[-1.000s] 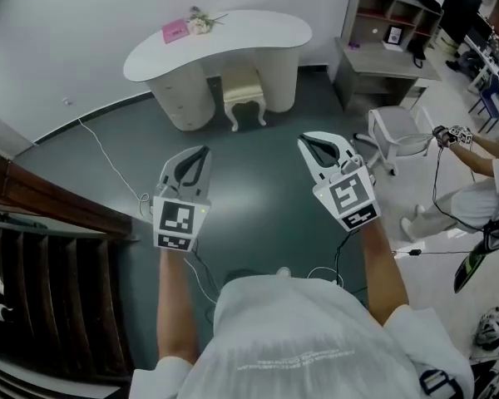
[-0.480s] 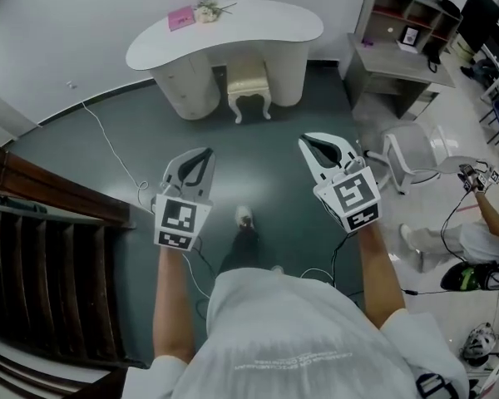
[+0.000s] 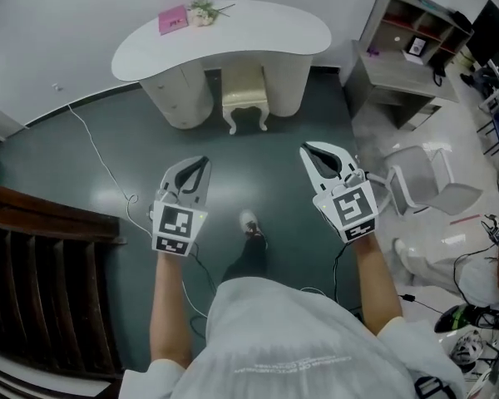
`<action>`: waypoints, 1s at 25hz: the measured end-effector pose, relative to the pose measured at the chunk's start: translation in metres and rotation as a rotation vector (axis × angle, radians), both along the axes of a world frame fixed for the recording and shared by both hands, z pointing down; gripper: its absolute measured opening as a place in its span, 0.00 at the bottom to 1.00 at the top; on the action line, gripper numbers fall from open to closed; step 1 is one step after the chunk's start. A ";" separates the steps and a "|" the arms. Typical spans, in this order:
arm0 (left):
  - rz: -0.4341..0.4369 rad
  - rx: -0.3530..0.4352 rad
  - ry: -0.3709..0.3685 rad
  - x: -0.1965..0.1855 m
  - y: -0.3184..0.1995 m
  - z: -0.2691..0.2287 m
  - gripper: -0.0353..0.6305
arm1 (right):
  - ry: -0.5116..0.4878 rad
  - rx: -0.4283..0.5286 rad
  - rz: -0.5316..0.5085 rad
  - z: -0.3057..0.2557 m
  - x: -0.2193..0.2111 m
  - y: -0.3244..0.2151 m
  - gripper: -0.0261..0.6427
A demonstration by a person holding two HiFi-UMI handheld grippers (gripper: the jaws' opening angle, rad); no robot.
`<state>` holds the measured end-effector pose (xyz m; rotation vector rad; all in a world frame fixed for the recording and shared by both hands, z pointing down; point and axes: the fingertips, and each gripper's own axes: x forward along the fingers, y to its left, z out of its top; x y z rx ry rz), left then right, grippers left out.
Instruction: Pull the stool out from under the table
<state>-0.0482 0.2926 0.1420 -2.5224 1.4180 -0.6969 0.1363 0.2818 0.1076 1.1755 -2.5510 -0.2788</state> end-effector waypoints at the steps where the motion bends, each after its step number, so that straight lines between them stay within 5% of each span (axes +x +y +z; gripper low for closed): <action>1: 0.002 -0.010 0.000 -0.001 -0.019 0.003 0.08 | 0.017 -0.006 -0.004 0.003 -0.003 -0.018 0.06; 10: -0.024 -0.094 -0.031 -0.037 -0.177 0.040 0.08 | 0.136 -0.075 -0.015 0.031 -0.040 -0.176 0.06; 25: -0.079 -0.298 -0.077 -0.079 -0.330 0.168 0.08 | 0.139 -0.243 -0.008 0.147 -0.060 -0.344 0.06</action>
